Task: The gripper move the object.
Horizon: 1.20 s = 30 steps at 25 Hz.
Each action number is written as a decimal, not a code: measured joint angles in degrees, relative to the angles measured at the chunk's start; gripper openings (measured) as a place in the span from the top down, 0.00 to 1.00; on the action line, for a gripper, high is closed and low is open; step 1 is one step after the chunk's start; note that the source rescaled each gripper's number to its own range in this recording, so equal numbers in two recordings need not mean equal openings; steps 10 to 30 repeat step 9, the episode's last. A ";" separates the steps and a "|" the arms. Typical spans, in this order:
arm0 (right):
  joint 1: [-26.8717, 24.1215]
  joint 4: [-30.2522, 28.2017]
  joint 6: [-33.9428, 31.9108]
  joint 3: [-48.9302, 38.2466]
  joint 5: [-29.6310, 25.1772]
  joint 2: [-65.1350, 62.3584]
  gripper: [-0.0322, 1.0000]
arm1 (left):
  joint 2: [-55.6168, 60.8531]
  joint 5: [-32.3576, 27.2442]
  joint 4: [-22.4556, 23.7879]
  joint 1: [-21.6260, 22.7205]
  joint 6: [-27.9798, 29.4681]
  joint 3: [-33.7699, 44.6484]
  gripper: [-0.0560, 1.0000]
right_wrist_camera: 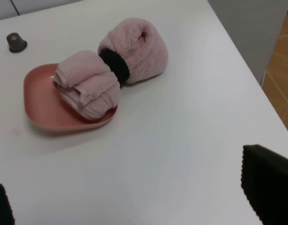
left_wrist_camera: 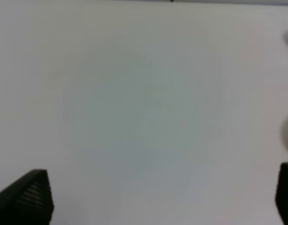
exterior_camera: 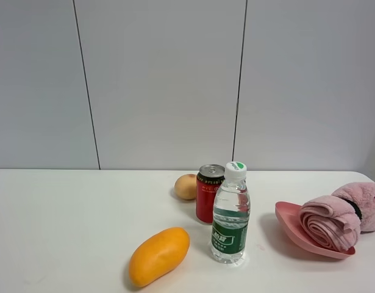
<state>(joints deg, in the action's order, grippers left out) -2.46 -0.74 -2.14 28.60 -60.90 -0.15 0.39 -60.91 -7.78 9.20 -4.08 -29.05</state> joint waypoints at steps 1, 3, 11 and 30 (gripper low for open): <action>0.00 0.00 0.00 0.00 0.00 0.00 0.00 | 0.00 0.19 -0.05 0.00 0.00 0.00 0.04; 0.00 0.00 0.00 0.00 0.00 0.00 0.00 | 0.00 0.24 -0.17 0.00 0.00 0.00 0.04; 0.00 0.00 0.00 0.00 0.00 0.00 0.00 | 0.00 0.24 -0.22 0.00 0.00 0.00 0.04; 0.00 0.00 0.00 0.00 0.00 0.00 0.00 | 0.00 0.24 -0.22 0.00 0.00 0.00 0.04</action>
